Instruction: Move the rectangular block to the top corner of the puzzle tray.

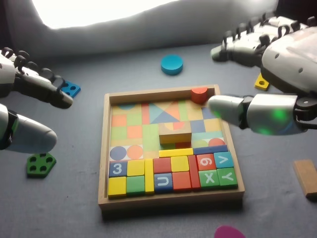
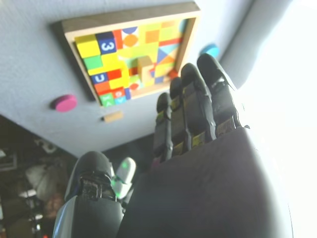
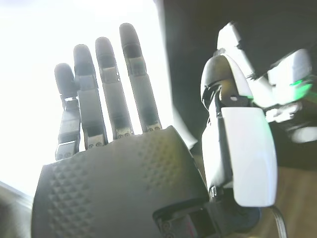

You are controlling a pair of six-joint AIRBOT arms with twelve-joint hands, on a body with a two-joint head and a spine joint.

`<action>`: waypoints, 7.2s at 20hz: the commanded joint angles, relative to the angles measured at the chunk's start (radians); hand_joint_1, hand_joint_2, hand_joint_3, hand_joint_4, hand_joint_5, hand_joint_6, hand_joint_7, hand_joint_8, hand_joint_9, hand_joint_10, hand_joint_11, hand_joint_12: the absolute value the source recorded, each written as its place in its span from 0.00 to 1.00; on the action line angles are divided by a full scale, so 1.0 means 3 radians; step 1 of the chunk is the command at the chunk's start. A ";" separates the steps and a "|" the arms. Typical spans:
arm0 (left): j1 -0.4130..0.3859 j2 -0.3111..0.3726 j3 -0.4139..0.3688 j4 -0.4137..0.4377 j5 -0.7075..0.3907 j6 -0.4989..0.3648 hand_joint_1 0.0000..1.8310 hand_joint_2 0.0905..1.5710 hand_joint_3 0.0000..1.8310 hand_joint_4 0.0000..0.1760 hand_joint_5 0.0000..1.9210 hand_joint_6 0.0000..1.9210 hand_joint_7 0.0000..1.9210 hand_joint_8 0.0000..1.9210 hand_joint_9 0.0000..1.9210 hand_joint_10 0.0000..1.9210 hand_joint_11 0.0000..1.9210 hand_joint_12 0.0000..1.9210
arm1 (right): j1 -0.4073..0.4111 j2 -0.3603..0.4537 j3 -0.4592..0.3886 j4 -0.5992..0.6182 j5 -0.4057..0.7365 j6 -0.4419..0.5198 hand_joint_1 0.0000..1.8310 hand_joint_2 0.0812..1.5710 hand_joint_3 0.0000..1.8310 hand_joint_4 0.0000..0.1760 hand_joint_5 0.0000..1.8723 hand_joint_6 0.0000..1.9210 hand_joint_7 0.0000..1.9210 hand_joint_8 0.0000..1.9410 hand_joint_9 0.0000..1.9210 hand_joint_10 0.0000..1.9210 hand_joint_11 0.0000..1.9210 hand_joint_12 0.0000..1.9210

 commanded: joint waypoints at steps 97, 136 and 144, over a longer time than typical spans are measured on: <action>-0.0068 0.0006 0.0023 0.0032 0.0269 -0.0009 0.00 0.76 0.00 0.03 0.13 0.00 0.13 0.00 0.15 0.00 0.00 0.39 | -0.0321 -0.1795 0.1347 0.0729 0.0346 -0.0698 0.00 0.73 0.00 0.00 0.29 0.38 0.12 0.01 0.00 0.00 0.00 0.00; -0.0106 0.0005 0.0041 0.0032 0.0269 -0.0009 0.00 0.76 0.00 0.00 0.15 0.00 0.14 0.00 0.15 0.00 0.00 0.38 | -0.0167 -0.1572 0.1044 0.0728 0.0426 -0.0753 0.00 0.75 0.00 0.00 0.29 0.42 0.07 0.00 0.00 0.00 0.00 0.00; -0.0101 0.0006 0.0041 0.0032 0.0269 -0.0009 0.00 0.76 0.00 0.00 0.16 0.01 0.14 0.00 0.15 0.00 0.00 0.40 | -0.0190 -0.1588 0.1002 0.0710 0.0502 -0.0720 0.00 0.75 0.00 0.00 0.29 0.42 0.04 0.00 0.00 0.00 0.00 0.00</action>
